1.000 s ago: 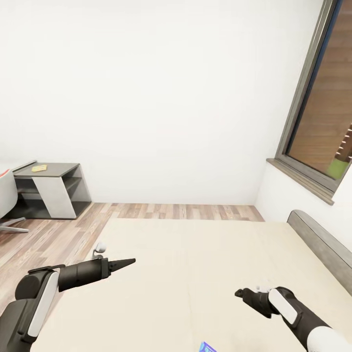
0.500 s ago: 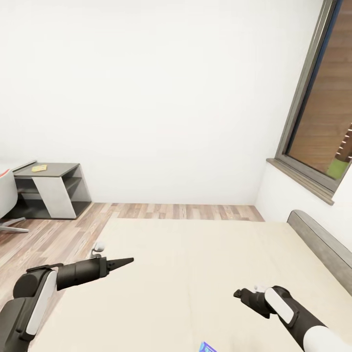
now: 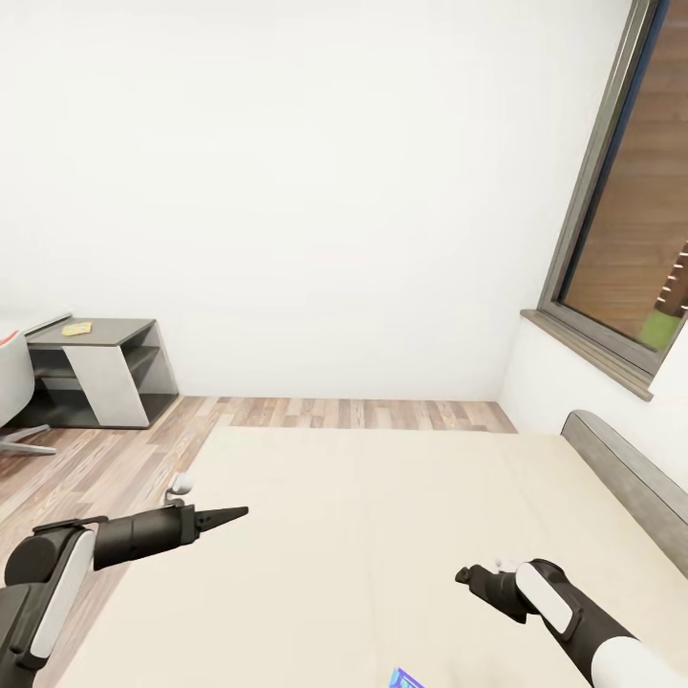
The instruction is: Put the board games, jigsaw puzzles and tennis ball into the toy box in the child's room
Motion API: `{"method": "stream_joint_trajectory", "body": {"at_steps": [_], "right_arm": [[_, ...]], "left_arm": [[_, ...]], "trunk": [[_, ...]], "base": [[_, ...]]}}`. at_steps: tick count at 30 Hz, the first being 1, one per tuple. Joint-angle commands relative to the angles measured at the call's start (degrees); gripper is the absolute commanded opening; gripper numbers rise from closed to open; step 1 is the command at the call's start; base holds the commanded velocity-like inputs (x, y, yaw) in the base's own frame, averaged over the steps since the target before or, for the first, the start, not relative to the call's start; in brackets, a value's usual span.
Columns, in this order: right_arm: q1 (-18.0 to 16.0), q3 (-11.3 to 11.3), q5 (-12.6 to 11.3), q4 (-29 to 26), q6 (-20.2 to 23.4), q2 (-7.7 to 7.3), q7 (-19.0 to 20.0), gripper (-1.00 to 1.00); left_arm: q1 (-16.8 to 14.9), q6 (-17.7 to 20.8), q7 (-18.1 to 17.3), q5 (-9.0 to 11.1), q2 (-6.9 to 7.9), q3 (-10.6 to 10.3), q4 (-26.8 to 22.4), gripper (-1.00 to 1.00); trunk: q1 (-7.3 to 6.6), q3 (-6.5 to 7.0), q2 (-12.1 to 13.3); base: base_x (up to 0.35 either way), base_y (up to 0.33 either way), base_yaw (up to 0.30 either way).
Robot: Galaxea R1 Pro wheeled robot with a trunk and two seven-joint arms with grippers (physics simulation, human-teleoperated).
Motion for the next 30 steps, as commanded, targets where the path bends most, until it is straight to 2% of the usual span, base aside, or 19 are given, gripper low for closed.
{"method": "stream_joint_trajectory", "body": {"at_steps": [1,22,30], "right_arm": [[-0.05,0.41,-0.6,-0.13,0.05,-0.06,-0.51,1.0],[-0.11,0.3,-0.67,-0.29,0.52,-0.2,-0.5,1.0],[-0.05,0.41,-0.68,-4.36,3.09,-0.18,-0.58,1.0]], "left_arm": [[-0.05,0.26,-0.21,-0.05,0.01,0.05,-0.01,1.0],[-0.03,0.11,0.08,-0.53,-0.24,-0.56,0.33,1.0],[-0.03,0.07,0.12,-0.59,-0.34,-0.73,0.36,1.0]], "trunk": [[0.04,-0.14,-0.14],[0.04,-0.14,-0.14],[0.04,-0.14,-0.14]], "base": [[0.0,0.0,0.0],[0.0,0.0,0.0],[0.0,0.02,0.0]]}}
